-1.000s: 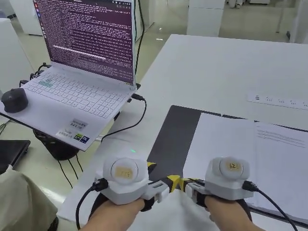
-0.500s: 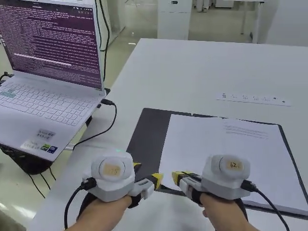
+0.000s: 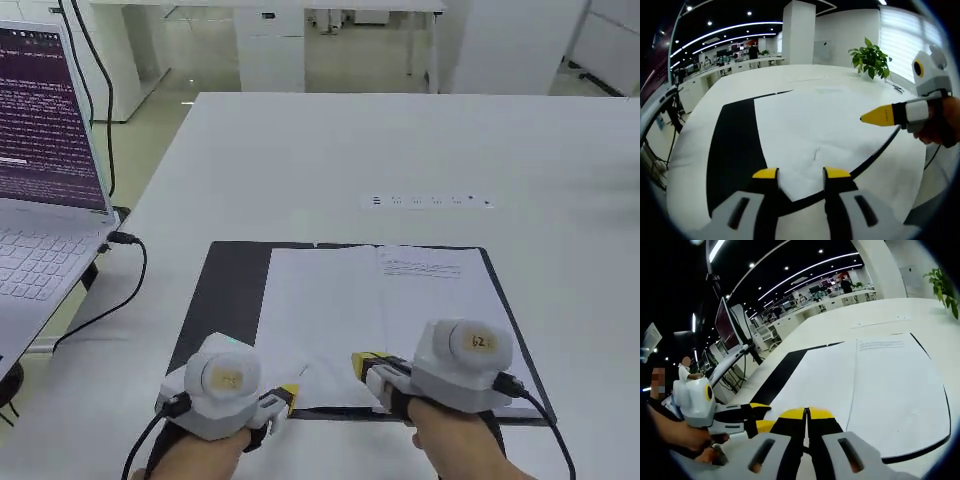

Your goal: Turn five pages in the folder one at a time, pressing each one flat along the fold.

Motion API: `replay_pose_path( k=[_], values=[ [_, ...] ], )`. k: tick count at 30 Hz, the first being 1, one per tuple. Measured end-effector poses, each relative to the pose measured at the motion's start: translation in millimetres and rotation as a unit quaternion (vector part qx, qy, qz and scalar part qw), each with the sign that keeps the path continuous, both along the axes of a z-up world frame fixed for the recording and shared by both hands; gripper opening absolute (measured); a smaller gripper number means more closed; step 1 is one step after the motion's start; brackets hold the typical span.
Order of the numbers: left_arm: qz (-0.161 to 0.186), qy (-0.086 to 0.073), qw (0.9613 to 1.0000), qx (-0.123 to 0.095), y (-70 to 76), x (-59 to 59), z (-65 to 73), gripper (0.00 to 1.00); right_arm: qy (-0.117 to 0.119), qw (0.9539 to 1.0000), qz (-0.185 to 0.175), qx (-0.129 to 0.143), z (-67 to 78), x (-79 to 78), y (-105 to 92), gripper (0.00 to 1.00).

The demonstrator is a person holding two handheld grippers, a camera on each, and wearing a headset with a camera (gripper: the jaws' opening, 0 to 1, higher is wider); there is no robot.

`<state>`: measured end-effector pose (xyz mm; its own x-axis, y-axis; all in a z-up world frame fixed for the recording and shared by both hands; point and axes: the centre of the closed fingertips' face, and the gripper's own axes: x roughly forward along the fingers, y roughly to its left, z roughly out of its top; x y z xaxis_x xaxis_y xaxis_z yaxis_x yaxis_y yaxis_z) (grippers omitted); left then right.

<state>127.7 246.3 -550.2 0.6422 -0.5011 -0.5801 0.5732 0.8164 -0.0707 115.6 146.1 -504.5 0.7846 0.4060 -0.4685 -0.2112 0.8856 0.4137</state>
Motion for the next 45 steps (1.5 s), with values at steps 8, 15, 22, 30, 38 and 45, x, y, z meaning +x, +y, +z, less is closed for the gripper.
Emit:
replay_pose_path(
  k=[8,15,22,30,38,45],
  values=[
    [-0.002,-0.022,0.9996,0.016,1.3,-3.4,-6.9,0.33,-0.003,1.0,-0.006,-0.002,-6.2,10.9,-13.9,0.0],
    [0.004,-0.037,0.9993,-0.002,2.8,-3.3,-6.4,0.32,-0.019,0.9998,-0.005,0.0,-8.6,33.2,-24.7,0.0],
    [0.006,-0.044,0.999,-0.008,3.0,-2.5,-7.8,0.32,-0.005,0.9991,-0.029,0.029,-15.9,62.0,-40.1,0.0],
    [0.009,-0.046,0.9989,-0.011,2.7,-2.7,-6.7,0.32,0.02,0.9976,-0.046,0.049,-37.7,82.9,-50.1,0.0],
    [0.018,-0.05,0.9985,-0.016,3.1,-2.0,-6.5,0.31,0.022,0.9954,-0.054,0.076,-38.9,97.1,-52.1,0.0],
    [0.022,-0.052,0.9982,-0.021,3.3,-1.9,-6.3,0.31,0.022,0.9936,-0.065,0.089,-36.6,115.4,-52.0,0.0]
  ],
)
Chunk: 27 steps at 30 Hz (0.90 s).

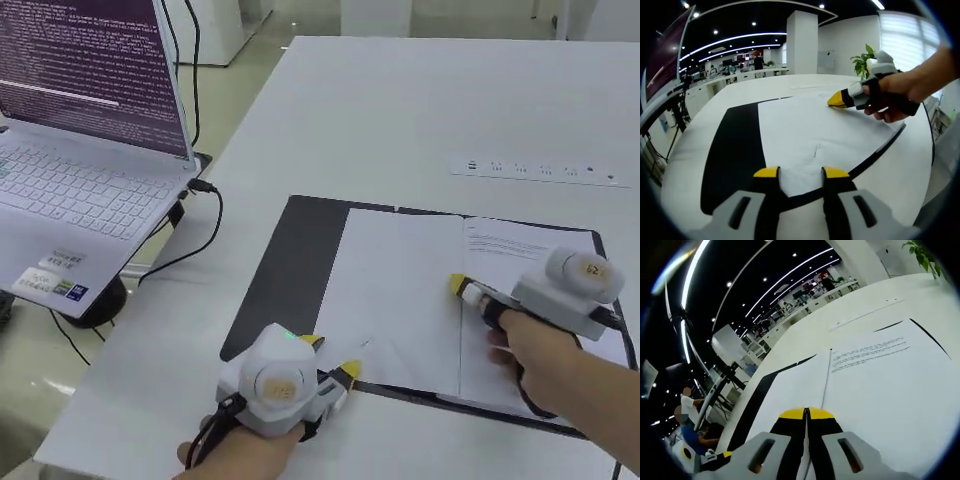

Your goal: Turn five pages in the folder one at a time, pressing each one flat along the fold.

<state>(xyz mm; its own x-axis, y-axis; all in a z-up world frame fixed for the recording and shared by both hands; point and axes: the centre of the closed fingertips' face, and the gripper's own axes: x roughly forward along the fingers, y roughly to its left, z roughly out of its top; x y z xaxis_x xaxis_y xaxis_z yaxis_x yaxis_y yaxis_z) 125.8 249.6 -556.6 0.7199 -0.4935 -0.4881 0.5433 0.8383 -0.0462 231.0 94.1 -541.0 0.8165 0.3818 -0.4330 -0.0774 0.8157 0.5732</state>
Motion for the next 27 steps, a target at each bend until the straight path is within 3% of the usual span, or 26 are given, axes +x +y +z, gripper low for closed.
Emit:
replay_pose_path(
  k=[12,27],
  values=[
    [0.003,-0.001,1.0,-0.001,0.3,0.0,-0.3,0.31,0.001,0.9999,-0.016,0.004,9.7,26.4,1.4,0.0],
    [0.006,-0.004,1.0,-0.005,0.7,0.2,-1.3,0.31,-0.002,0.9998,-0.003,-0.018,9.1,63.2,-7.4,0.0]
  ],
)
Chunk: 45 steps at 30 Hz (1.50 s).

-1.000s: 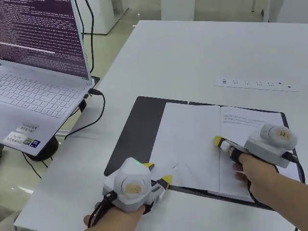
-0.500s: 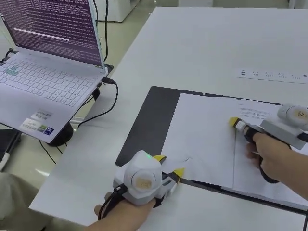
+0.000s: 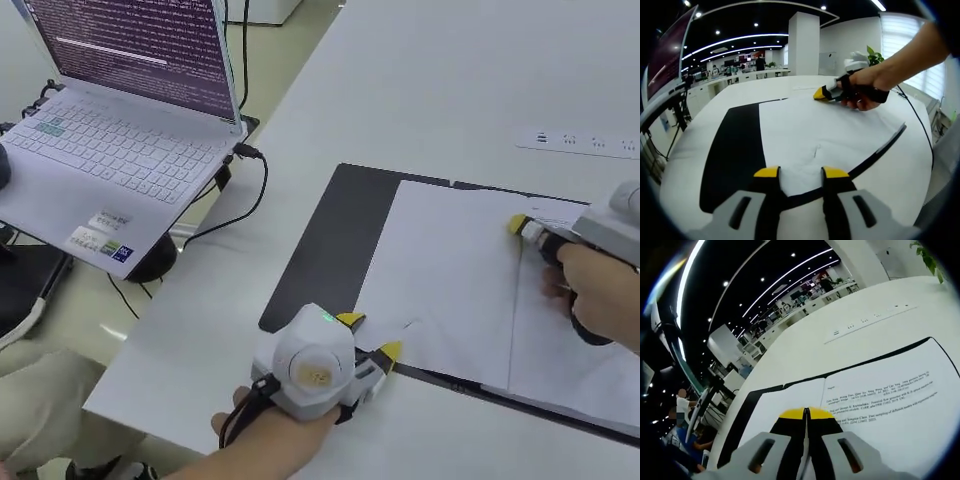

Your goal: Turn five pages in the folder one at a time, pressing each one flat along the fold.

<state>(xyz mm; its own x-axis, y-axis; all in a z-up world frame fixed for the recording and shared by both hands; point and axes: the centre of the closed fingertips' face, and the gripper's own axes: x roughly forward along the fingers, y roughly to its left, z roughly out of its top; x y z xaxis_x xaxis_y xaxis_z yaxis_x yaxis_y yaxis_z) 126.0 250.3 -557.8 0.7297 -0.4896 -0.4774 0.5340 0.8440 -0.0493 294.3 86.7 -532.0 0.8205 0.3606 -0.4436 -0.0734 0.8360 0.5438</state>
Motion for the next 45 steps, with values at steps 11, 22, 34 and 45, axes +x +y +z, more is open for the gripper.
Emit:
replay_pose_path(
  k=[11,22,34,45],
  values=[
    [0.0,0.0,1.0,-0.001,0.4,-0.1,-0.1,0.3,-0.018,0.9996,-0.015,-0.019,-9.7,45.5,-17.1,0.0],
    [0.001,0.0,1.0,-0.002,0.8,-0.3,-0.3,0.3,-0.006,0.9995,-0.028,-0.011,-17.7,59.7,-25.3,0.0],
    [0.002,-0.001,1.0,-0.004,0.6,-0.5,0.5,0.3,0.003,1.0,0.0,0.002,-19.4,35.7,-19.4,0.0],
    [0.002,0.0,1.0,-0.003,1.1,0.2,-0.3,0.3,0.012,0.9998,0.005,0.016,-17.6,4.5,-11.5,0.0]
  ],
)
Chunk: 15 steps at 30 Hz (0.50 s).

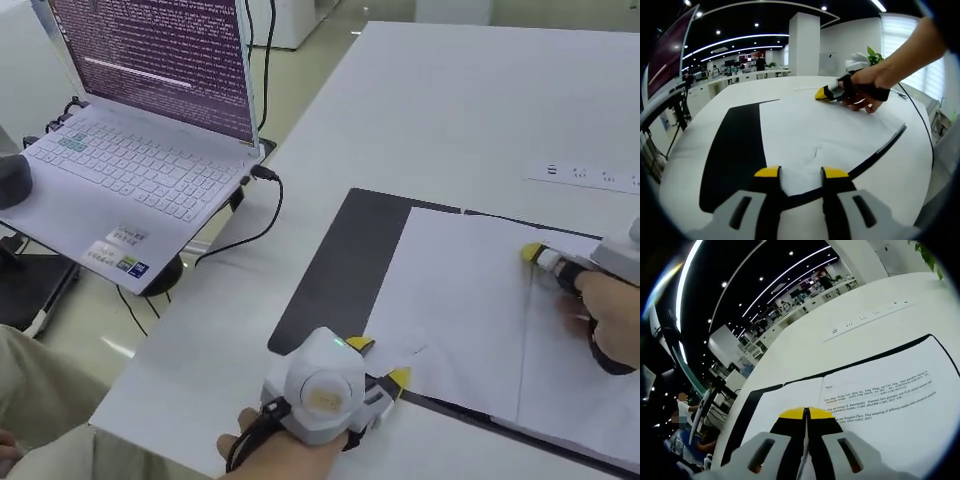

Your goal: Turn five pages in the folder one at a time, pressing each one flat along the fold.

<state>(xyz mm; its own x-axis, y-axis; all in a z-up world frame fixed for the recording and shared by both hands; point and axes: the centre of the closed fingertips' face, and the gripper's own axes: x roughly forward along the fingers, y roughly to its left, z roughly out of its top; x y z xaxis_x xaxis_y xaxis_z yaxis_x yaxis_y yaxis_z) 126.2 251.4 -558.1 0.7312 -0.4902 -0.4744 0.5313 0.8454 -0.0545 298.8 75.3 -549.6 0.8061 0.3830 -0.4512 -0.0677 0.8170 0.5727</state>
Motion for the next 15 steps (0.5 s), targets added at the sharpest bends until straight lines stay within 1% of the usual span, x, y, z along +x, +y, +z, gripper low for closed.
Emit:
replay_pose_path(
  k=[2,4,6,11,14,15],
  values=[
    [0.0,0.0,1.0,-0.001,0.1,0.0,0.0,0.3,0.006,0.9998,-0.008,0.014,0.2,-4.0,0.2,0.0],
    [0.0,0.001,1.0,0.0,0.1,0.1,-0.1,0.3,0.009,0.9997,-0.01,0.018,0.3,-8.4,0.6,0.0],
    [0.0,0.001,1.0,0.001,-0.1,0.0,0.1,0.3,0.01,0.9997,-0.006,0.019,1.7,-15.8,3.5,0.0],
    [-0.002,0.002,1.0,0.003,-0.4,-0.3,0.2,0.3,0.01,0.9995,-0.004,0.03,11.5,-39.7,13.4,0.0],
    [-0.003,0.002,1.0,0.003,0.1,0.3,-1.0,0.3,0.01,0.9993,-0.004,0.035,15.3,-49.4,16.1,0.0],
    [-0.003,0.002,1.0,0.003,0.2,0.4,-1.2,0.3,0.011,0.9991,-0.006,0.041,16.6,-52.9,16.9,0.0]
  ],
)
